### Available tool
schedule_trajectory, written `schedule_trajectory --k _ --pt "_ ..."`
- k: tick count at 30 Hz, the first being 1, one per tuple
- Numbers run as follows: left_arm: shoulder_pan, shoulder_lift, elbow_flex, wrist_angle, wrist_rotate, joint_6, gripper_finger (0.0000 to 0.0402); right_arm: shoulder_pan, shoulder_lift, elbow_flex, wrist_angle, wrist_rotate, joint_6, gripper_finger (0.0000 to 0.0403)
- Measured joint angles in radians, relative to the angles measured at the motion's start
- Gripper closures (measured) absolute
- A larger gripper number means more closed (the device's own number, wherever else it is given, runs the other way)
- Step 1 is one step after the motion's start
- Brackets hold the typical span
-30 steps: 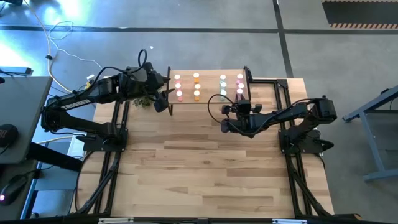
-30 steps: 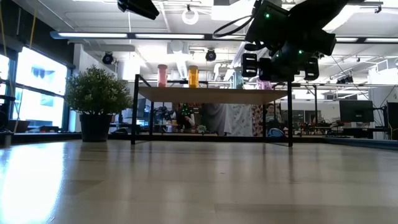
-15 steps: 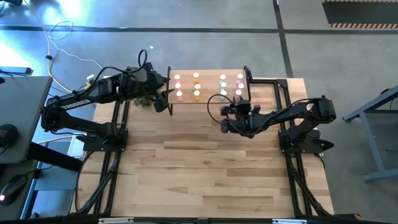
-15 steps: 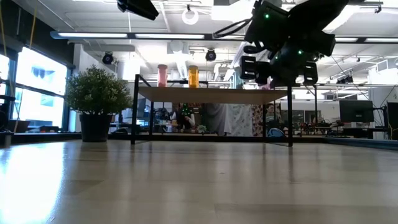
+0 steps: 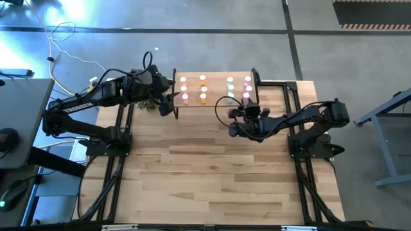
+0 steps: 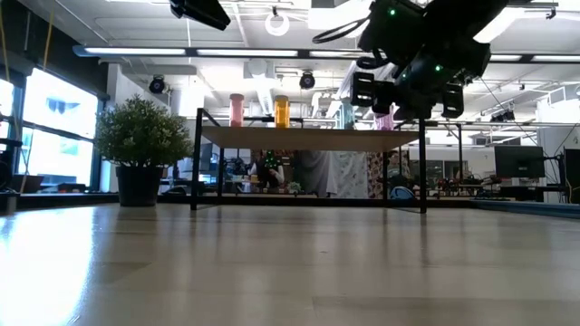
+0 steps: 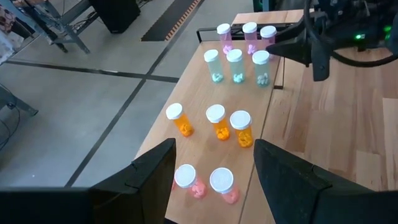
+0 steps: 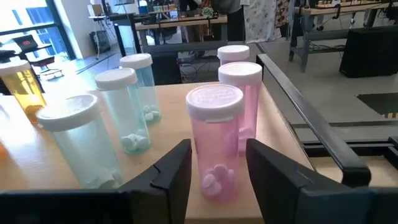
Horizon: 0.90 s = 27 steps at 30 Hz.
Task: Pick and place medicine bottles onto shelf by color
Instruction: Adjust the pill bottles
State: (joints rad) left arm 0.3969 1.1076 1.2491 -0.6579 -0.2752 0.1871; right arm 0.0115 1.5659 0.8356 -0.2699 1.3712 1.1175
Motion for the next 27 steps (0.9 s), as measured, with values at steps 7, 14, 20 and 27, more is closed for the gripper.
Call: schedule_trajectory --k 7,14,20,27 --pt "0.000 0.000 0.000 0.000 0.000 0.000 0.0195 0.022 -0.009 0.000 -0.003 -0.027 0.005 0.0259" --pt "0.000 0.000 0.000 0.001 0.000 0.000 0.0195 0.036 -0.009 0.001 -0.068 -0.107 0.084 0.0259" --pt "0.000 0.000 0.000 0.001 0.002 0.000 0.0195 0.062 -0.010 0.001 -0.188 -0.104 0.268 0.0259" --pt "0.000 0.000 0.000 0.002 0.002 0.000 0.0195 0.129 -0.053 0.001 -0.168 -0.117 0.299 0.0259"
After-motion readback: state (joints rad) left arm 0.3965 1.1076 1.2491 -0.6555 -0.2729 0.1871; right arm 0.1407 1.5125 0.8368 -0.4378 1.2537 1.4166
